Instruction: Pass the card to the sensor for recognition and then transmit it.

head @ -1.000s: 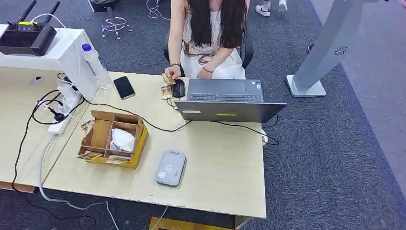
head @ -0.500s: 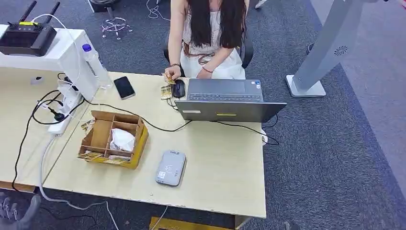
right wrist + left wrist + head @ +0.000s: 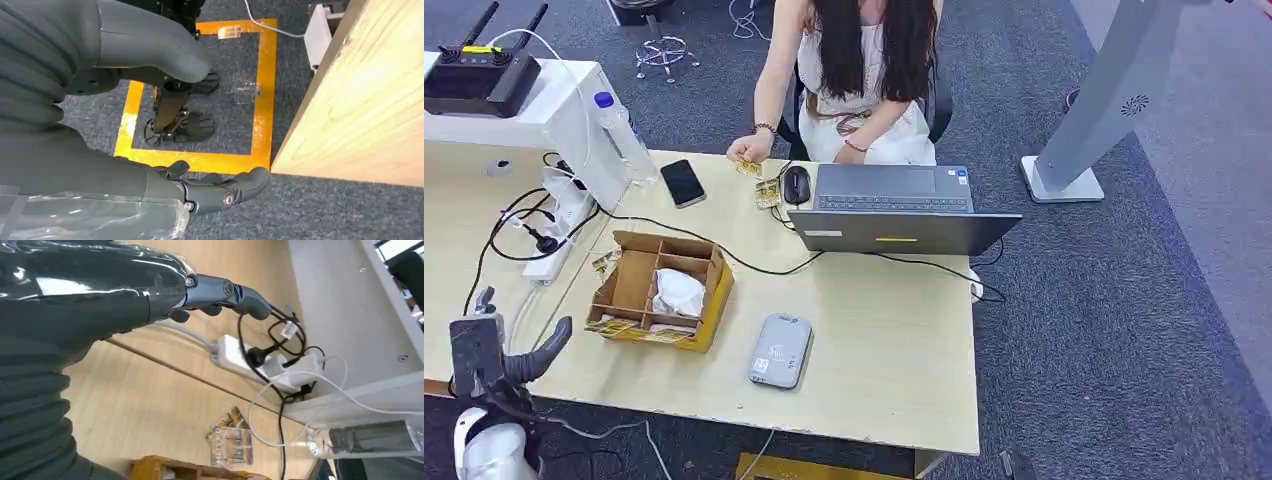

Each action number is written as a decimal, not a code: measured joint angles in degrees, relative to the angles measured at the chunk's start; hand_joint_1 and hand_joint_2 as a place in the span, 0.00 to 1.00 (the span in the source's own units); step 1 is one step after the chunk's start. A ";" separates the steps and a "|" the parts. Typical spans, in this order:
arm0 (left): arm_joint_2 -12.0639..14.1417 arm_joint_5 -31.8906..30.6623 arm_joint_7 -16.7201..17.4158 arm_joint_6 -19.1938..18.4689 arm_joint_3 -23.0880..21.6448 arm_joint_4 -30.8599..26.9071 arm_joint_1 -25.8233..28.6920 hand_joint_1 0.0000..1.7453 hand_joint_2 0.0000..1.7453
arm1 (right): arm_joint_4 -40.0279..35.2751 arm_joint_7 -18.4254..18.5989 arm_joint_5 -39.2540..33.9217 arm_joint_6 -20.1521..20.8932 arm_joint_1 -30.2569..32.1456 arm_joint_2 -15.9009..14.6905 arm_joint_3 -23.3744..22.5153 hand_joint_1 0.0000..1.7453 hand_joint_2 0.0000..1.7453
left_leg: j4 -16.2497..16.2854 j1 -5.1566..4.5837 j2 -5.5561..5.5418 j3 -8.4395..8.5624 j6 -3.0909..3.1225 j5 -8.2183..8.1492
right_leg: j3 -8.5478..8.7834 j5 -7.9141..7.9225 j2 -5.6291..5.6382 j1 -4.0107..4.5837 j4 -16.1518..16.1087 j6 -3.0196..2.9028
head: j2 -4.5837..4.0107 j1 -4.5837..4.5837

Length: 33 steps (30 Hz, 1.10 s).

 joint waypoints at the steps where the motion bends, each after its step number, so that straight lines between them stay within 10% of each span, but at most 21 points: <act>1: 0.22 -1.69 0.56 0.67 -1.00 0.17 -0.88 0.00 1.00 | 0.04 0.07 0.33 0.00 -0.12 0.09 0.00 0.00 1.00 | 0.00 0.00 0.00 0.00 0.00 0.00 | 0.00 0.00 0.01 0.00 0.00 0.00 | 0.00 0.02; 21: 4.72 -32.64 10.60 18.88 -17.06 0.35 -17.11 0.00 1.00 | 0.90 1.16 4.50 -0.24 -2.21 1.68 0.00 0.00 1.00 | 0.04 0.02 -0.01 0.00 -0.05 0.08 | -0.02 0.05 0.02 0.01 0.06 -0.05 | 0.00 0.02; 33: 5.99 -49.80 18.61 17.40 -28.21 5.09 -29.05 0.00 1.00 | 1.27 2.42 6.05 -0.96 -2.87 2.32 0.00 0.00 1.00 | 0.06 0.01 0.02 -0.01 -0.07 0.14 | -0.03 0.15 0.07 0.01 0.08 -0.06 | 0.00 0.00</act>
